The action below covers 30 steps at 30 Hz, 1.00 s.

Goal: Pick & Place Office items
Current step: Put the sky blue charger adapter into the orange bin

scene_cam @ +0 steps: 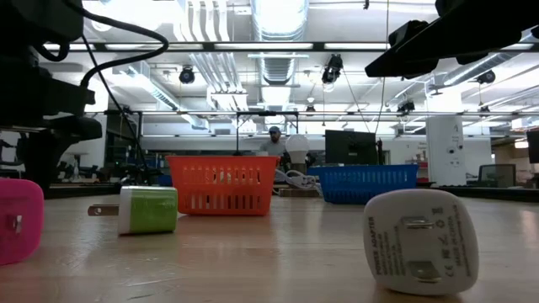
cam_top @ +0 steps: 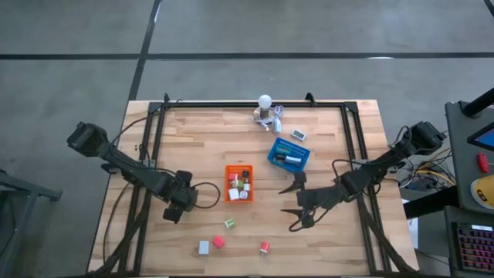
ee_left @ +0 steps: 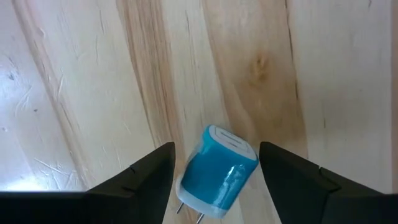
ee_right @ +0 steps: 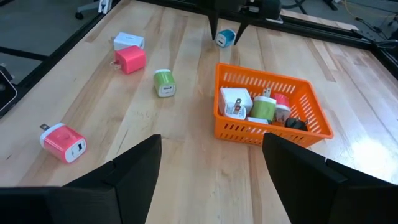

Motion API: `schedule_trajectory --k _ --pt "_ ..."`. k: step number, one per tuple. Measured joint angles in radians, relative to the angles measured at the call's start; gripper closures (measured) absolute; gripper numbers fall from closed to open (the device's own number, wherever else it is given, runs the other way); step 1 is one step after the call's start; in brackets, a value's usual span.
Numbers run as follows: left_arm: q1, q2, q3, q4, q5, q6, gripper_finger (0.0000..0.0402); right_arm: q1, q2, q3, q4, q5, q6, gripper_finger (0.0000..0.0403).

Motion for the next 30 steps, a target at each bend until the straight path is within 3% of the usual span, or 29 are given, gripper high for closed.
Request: schedule_trajectory --k 11,20,30 --pt "-0.003 -0.001 -0.027 -0.016 0.001 0.006 0.0171 0.0 0.0 0.0 0.0 0.0 0.0 0.0129" --pt "-0.004 -0.002 -0.031 0.004 0.006 -0.007 0.0264 0.0 0.0 0.0 0.001 0.001 0.0 0.0129" --pt "-0.004 -0.002 -0.032 0.01 0.0 -0.058 0.0258 0.0 0.0 0.0 0.005 0.001 0.004 0.0129"
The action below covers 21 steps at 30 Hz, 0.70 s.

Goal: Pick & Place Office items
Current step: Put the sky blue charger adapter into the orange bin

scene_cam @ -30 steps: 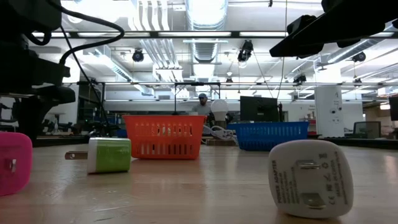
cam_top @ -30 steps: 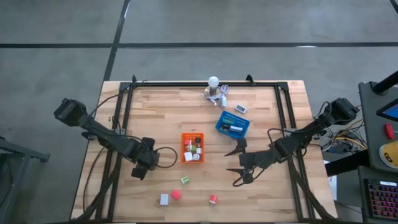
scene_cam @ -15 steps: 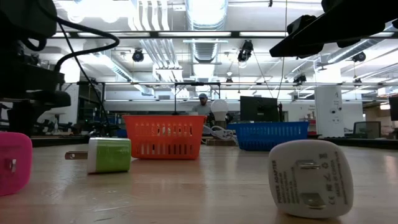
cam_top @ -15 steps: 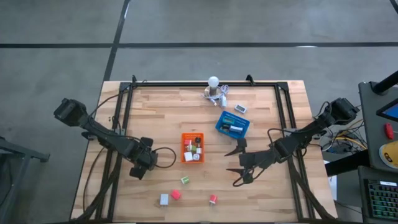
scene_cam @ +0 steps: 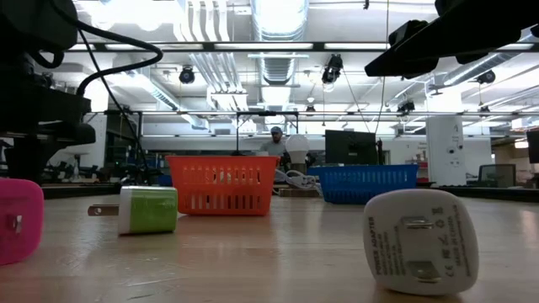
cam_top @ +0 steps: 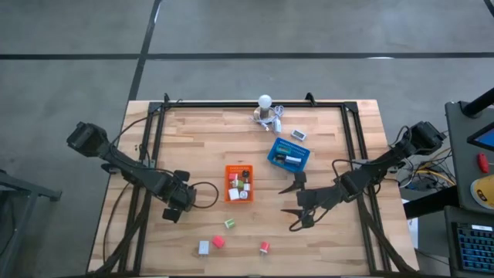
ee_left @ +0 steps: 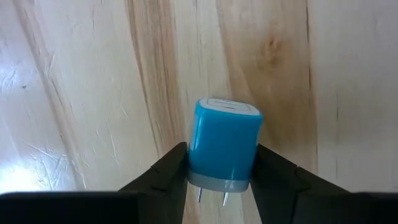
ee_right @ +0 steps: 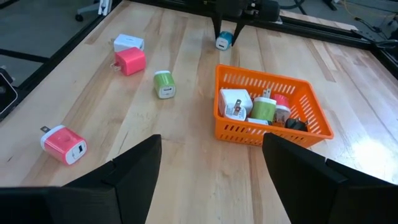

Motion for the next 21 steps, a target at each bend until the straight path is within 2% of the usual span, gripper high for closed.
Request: schedule_trajectory --k 5,13,21 --pt "0.0 0.0 -0.001 0.005 0.0 -0.02 0.0255 0.0 0.0 0.0 0.0 0.0 0.0 0.0129" --pt "0.001 0.001 -0.002 0.057 0.02 -0.077 0.022 0.0 0.0 0.0 0.0 0.0 0.0 0.0129" --pt "0.001 0.001 -0.002 0.08 0.023 -0.077 0.0215 0.0 0.0 0.0 0.0 0.0 0.0 0.0129"
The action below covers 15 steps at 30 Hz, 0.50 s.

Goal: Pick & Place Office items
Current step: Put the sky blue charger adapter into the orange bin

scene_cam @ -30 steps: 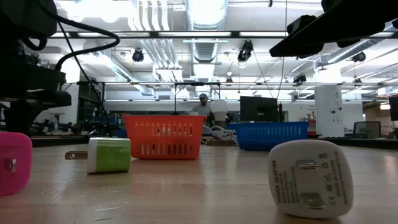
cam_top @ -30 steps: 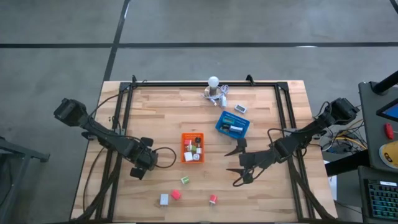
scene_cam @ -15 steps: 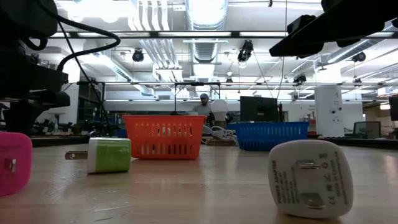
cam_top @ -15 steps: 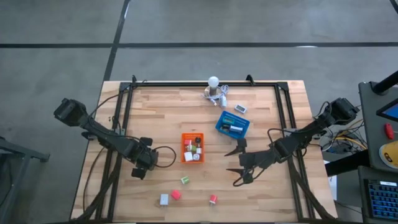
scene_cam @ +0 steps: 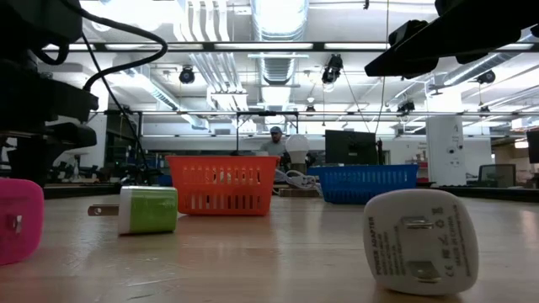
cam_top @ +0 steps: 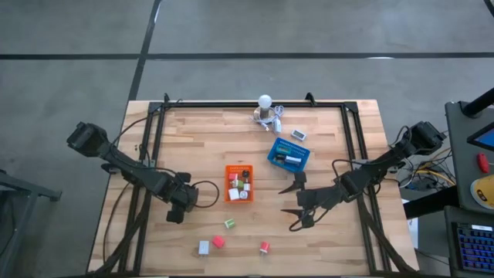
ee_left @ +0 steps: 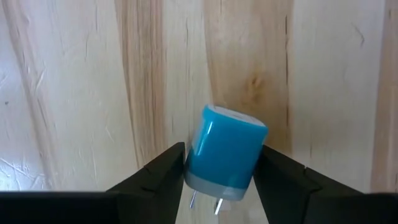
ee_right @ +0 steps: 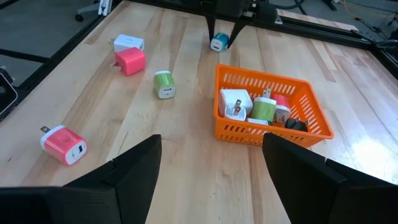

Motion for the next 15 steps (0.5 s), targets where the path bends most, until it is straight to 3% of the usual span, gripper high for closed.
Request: schedule_trajectory --k 7,15 --pt "0.0 0.0 0.0 0.002 0.0 0.0 0.0222 0.0 0.0 0.0 0.0 0.0 0.0 0.0129" --pt "-0.001 0.0 0.0 0.002 -0.022 -0.042 0.0269 0.0 0.0 0.0 0.0 0.0 0.0 0.0129"
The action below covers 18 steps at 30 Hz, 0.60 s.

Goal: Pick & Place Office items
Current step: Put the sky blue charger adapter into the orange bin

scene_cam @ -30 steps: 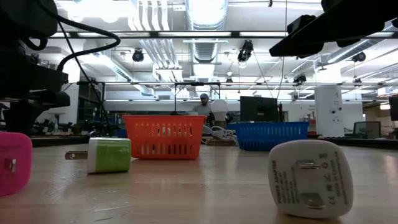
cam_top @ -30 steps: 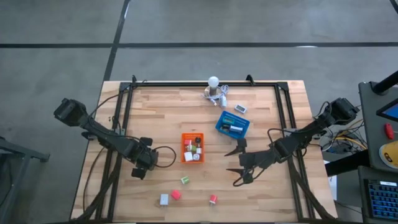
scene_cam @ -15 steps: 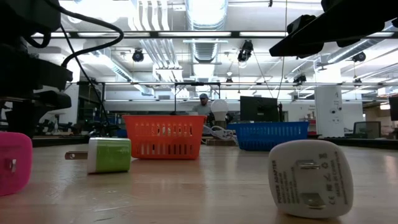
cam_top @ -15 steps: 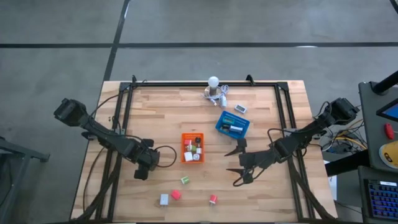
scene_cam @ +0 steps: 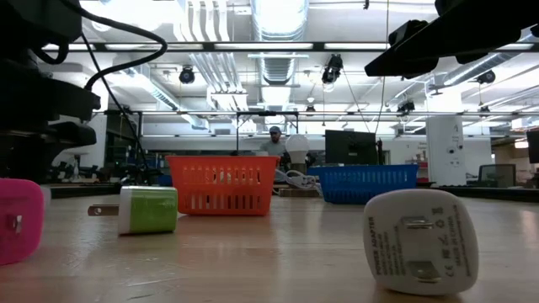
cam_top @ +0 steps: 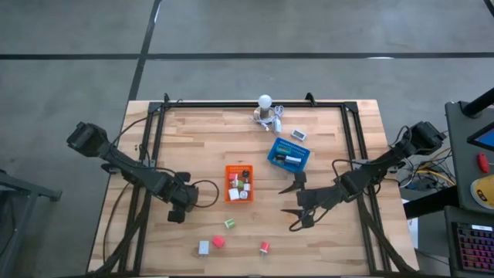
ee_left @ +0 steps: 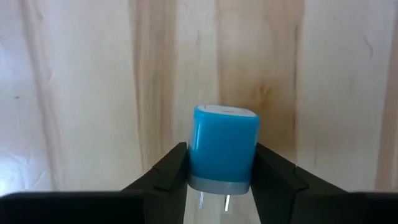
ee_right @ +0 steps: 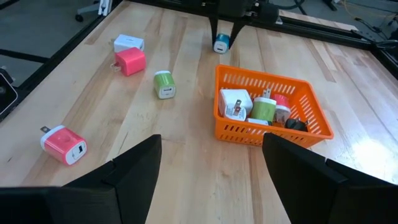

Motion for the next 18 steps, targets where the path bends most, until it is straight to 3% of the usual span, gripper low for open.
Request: schedule_trajectory --k 10,18 --pt "0.0 0.0 -0.002 0.097 -0.107 -0.01 0.0269 0.0 0.0 0.0 0.0 0.0 0.003 0.014" --pt "-0.001 -0.001 -0.088 0.403 -0.216 -0.003 0.0269 0.0 0.0 -0.014 0.002 0.0 0.013 0.0152"
